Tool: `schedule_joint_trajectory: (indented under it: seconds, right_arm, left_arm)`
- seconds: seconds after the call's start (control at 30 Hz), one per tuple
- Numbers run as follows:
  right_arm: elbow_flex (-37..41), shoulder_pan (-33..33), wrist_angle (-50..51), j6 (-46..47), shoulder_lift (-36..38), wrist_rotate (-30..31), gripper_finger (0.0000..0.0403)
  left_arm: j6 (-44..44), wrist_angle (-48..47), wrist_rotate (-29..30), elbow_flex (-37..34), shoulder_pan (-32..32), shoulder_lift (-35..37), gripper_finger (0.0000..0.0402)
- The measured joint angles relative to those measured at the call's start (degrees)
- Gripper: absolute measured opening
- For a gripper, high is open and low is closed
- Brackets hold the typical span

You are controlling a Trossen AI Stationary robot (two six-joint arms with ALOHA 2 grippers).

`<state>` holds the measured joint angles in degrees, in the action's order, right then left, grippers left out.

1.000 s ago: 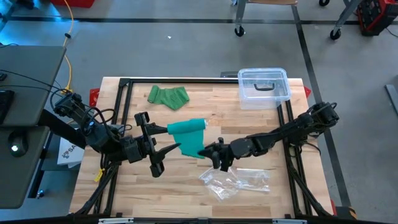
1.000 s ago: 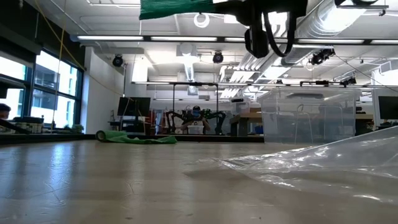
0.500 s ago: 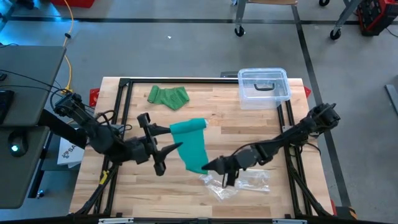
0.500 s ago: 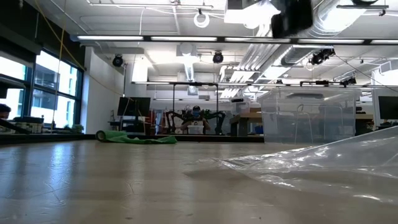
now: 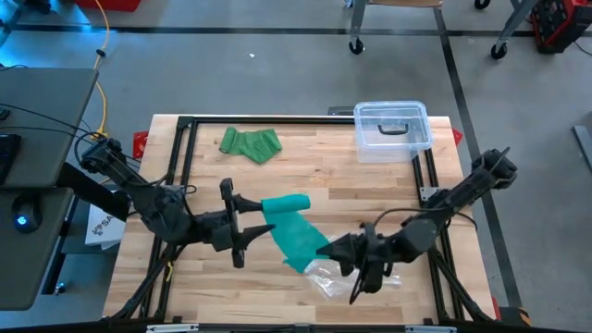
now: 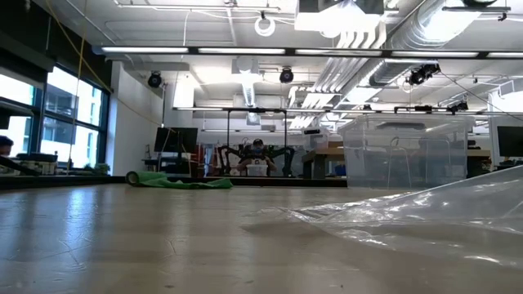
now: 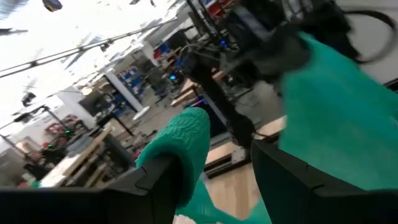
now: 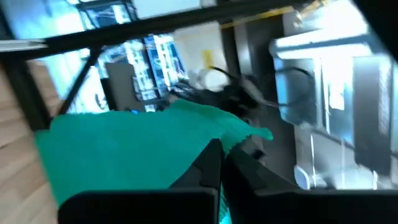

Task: Roll bandage
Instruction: Roll the blue bandage

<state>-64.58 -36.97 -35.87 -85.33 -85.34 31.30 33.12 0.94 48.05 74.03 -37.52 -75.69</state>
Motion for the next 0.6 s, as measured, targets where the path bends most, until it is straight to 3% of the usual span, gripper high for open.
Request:
schedule_joint_trajectory:
  seconds: [0.17, 0.47, 0.6]
  right_arm:
    - [-6.6, 0.0, 5.3, 2.8, 0.4, 0.2, 0.0000]
    - [-17.5, -0.3, 12.0, 8.5, 0.4, 0.1, 0.0000]
    - [-20.7, -1.0, 12.9, 9.0, 0.4, 0.1, 0.0000]
  left_arm:
    - [-1.8, -0.8, -6.3, -0.1, 0.8, -0.3, 0.0186]
    - [-5.2, -3.5, -10.5, -0.2, 6.0, -2.3, 0.0186]
    - [-6.9, -4.6, -15.0, -0.2, 9.4, -2.5, 0.0186]
